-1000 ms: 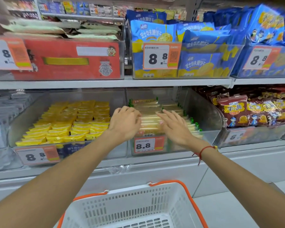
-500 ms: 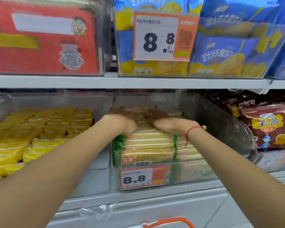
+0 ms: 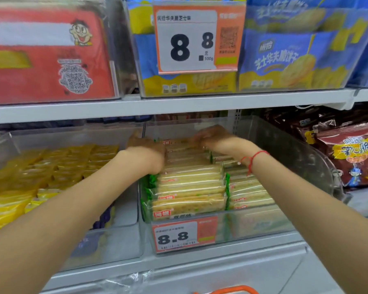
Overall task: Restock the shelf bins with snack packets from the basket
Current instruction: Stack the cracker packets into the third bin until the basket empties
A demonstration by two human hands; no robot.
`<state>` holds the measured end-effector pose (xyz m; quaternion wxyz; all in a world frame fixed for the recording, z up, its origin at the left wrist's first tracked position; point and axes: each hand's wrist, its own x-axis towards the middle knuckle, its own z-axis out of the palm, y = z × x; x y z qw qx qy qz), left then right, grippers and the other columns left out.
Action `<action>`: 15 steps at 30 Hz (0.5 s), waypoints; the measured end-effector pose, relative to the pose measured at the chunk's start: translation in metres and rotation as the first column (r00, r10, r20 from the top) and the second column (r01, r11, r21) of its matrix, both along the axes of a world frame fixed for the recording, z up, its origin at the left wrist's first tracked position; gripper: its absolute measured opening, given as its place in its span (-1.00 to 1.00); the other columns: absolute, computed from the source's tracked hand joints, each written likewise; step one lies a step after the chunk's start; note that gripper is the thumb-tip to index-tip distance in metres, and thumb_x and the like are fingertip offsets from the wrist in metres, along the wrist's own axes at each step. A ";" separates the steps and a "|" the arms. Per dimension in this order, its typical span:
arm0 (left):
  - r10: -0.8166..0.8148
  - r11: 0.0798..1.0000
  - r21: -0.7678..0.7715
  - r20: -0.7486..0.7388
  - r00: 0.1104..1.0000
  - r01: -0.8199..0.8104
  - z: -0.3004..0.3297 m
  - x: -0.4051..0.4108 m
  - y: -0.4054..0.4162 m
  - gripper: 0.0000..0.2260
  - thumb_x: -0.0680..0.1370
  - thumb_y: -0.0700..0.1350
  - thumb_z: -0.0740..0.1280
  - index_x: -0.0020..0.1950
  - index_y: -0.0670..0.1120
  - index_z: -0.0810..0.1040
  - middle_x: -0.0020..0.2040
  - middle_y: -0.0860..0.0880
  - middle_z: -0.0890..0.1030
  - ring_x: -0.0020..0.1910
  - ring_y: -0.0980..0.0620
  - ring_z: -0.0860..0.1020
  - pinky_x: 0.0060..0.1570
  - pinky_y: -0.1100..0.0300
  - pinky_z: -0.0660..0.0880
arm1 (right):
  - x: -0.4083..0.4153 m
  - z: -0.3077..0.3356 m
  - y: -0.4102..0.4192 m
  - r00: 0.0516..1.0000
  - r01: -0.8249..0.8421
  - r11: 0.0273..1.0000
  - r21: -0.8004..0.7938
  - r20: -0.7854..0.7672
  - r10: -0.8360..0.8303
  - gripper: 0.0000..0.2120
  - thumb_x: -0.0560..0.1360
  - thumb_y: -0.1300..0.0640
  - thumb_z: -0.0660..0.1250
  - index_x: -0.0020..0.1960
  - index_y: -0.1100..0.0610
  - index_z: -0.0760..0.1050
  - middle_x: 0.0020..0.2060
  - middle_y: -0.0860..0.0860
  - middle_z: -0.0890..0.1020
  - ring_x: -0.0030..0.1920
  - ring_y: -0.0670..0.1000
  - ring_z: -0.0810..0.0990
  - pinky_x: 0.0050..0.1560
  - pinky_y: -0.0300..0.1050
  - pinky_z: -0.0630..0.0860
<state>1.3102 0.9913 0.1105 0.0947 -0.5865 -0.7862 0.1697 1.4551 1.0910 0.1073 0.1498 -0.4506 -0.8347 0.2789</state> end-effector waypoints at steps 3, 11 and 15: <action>-0.011 0.991 0.132 -0.048 0.999 0.017 0.000 0.000 0.008 -0.73 0.64 -0.05 0.15 0.33 0.02 0.45 0.18 -0.05 0.53 0.21 -0.08 0.45 0.27 0.07 0.25 | -0.007 -0.008 0.005 0.962 0.218 0.970 -0.104 -0.146 -0.231 -0.55 0.52 -0.03 0.33 0.24 0.28 0.43 0.21 0.18 0.50 0.21 0.13 0.50 0.08 -0.15 0.48; -0.065 0.949 0.314 0.112 0.992 0.027 0.003 -0.011 0.017 -0.76 0.62 -0.10 0.20 0.26 0.05 0.53 0.26 -0.04 0.54 0.26 -0.11 0.45 0.32 0.11 0.20 | -0.013 -0.010 0.009 0.964 0.185 0.957 -0.222 -0.150 -0.221 -0.53 0.58 -0.03 0.24 0.38 0.23 0.36 0.35 0.12 0.44 0.32 0.11 0.43 0.26 -0.14 0.35; -0.094 0.978 0.198 0.128 0.987 0.067 0.004 -0.010 0.022 -0.70 0.64 0.06 0.10 0.31 0.10 0.50 0.30 -0.05 0.50 0.31 -0.12 0.39 0.31 0.05 0.19 | -0.004 -0.024 0.012 0.931 0.206 0.912 -0.355 -0.217 -0.295 -0.47 0.53 -0.02 0.32 0.37 0.25 0.36 0.32 0.13 0.46 0.14 0.09 0.53 0.08 -0.14 0.45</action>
